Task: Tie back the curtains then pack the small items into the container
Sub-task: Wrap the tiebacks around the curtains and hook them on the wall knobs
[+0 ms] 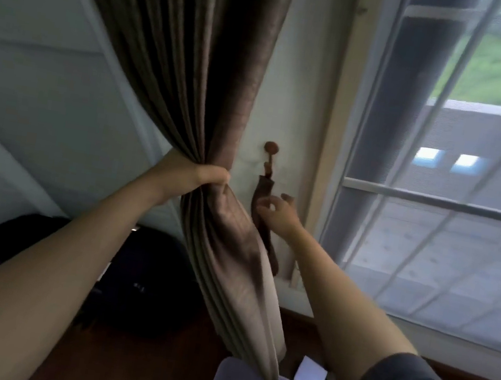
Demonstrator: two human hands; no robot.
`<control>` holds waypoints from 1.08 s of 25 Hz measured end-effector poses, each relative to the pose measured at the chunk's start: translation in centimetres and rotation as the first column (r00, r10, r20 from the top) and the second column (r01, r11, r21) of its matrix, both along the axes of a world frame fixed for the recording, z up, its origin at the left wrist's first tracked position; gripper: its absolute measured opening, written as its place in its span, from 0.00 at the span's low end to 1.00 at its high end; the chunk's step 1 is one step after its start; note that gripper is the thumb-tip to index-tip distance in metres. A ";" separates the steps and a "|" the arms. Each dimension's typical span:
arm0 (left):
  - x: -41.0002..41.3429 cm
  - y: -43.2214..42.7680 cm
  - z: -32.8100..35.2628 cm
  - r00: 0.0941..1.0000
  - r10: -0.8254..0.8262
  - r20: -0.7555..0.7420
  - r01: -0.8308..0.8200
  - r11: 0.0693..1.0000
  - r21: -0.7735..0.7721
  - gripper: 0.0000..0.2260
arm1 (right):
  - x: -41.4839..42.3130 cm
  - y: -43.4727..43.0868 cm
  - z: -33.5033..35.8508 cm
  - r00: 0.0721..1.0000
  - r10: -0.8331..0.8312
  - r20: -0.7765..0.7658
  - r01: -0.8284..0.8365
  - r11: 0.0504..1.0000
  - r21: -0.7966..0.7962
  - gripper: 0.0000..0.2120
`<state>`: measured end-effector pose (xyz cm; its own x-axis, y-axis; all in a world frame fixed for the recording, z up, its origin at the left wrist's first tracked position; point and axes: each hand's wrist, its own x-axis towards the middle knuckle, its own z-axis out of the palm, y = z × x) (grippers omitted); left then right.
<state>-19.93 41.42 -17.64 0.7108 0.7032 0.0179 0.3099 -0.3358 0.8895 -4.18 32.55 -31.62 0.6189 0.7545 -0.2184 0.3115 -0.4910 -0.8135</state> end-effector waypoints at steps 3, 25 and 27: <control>-0.2 0.0 0.1 0.998 -0.055 -0.019 0.056 0.998 0.038 0.11 | 0.3 2.9 -0.6 0.997 -0.031 -0.069 0.031 1.000 -0.002 0.18; 10.3 -5.7 -3.1 0.990 -0.143 0.001 0.143 0.990 -0.016 0.19 | 4.7 -12.7 6.5 0.910 -0.018 0.415 0.033 0.999 -0.028 0.06; 11.7 -6.9 -3.3 0.994 -0.111 0.011 0.111 0.994 -0.007 0.16 | 3.9 -13.2 6.9 0.895 -0.078 0.438 0.075 0.997 0.023 0.07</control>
